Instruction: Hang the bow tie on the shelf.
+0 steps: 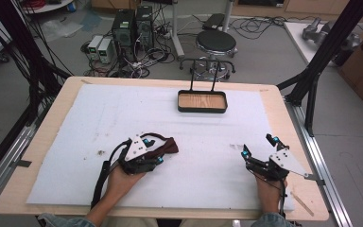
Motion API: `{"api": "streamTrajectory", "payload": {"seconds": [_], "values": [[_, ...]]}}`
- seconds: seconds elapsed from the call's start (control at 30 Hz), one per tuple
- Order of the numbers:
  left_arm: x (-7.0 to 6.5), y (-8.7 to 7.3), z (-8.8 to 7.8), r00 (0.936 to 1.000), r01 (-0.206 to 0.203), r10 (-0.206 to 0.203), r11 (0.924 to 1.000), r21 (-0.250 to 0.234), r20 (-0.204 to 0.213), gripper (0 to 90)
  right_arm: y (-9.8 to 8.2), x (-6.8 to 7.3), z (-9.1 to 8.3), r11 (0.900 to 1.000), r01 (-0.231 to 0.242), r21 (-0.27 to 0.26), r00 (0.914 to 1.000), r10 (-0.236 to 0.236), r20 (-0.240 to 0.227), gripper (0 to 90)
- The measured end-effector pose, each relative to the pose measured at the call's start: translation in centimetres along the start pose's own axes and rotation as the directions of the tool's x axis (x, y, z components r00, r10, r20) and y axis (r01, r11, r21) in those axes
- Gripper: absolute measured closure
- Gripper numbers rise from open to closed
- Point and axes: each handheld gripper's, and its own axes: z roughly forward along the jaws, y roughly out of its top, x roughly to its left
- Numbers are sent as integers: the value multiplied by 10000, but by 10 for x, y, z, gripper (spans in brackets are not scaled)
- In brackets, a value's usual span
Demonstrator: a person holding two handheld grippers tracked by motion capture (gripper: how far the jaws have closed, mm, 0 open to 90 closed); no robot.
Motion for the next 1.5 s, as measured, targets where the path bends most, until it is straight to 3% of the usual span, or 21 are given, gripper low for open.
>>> {"api": "streamTrajectory", "payload": {"seconds": [0.2, 0.43, 0.9, 1.13, 1.37, 1.5], "values": [[-2, 0, 7, 9999, -74, 71, 9993, 370, 88, 494, 0, 0, 0, 10000, -4, -2, 10000, 4, -20, 108], [-3, 0, 13, 9997, -115, 137, 9951, 986, -217, 555, 0, 0, 0, 10000, -4, 2, 10000, 4, -41, 108], [-5, -1, 16, 9996, -154, 185, 9914, 1300, -219, 630, 0, 0, 0, 10000, 9, -3, 10000, -9, -26, 108], [-5, 0, 18, 9997, -255, 255, 9876, 1548, 18, 682, 0, 0, 0, 10000, 5, 4, 10000, -5, -24, 108], [-5, -1, 18, 9991, -365, 327, 9882, 1486, 283, 750, 0, -1, 0, 10000, -3, 11, 10000, 3, -7, 108], [-2, 0, 15, 9985, -88, 18, 9918, 1276, 554, 757, 0, -1, 0, 10000, -11, 10, 10000, 11, -11, 108]]}}
